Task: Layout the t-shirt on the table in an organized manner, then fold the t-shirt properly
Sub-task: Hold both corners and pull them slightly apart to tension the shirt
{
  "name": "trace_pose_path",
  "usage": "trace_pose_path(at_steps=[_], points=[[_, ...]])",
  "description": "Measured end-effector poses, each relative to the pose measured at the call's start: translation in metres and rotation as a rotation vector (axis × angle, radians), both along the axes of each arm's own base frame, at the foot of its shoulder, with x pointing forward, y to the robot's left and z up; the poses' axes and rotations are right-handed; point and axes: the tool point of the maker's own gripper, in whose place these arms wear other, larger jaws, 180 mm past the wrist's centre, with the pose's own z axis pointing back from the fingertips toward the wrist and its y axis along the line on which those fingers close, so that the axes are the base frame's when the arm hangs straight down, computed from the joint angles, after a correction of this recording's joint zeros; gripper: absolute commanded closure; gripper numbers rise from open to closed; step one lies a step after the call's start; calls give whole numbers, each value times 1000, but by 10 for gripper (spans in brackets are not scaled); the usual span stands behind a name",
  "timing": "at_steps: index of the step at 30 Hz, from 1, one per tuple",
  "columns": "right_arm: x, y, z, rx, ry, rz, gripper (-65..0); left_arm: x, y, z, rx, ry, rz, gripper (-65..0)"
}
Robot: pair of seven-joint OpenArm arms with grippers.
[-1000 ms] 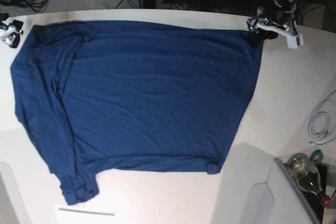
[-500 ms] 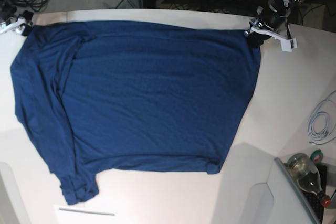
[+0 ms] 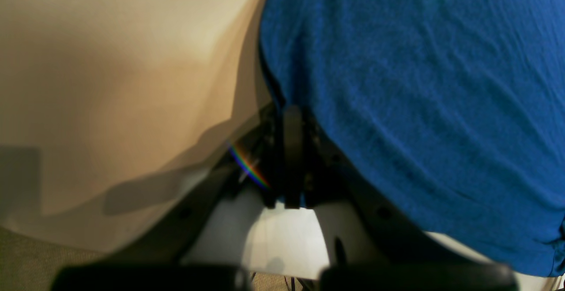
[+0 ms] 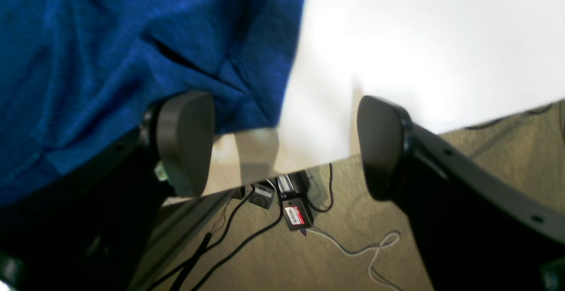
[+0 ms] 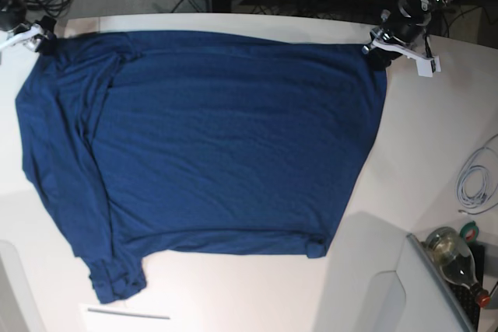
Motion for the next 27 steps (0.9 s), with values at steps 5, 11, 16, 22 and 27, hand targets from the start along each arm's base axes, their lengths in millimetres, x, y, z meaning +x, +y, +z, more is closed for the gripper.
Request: trace_pose_path(at_steps=[5, 11, 16, 22, 27], points=[[-3, 7, -12, 64, 8, -21, -462, -1, 1, 0, 1, 2, -1, 0], [4, 9, -16, 86, -5, -27, -450, -1, 1, 0, 2, 2, -1, 0], [1, 11, -18, 97, 11, -24, -288, -3, 1, 0, 2, 5, 0, 0], [1, 15, -19, 113, 34, -10, -252, -2, 1, 0, 2, 4, -1, 0], [3, 19, -21, 114, 57, 38, -72, -2, 1, 0, 2, 4, -1, 0]])
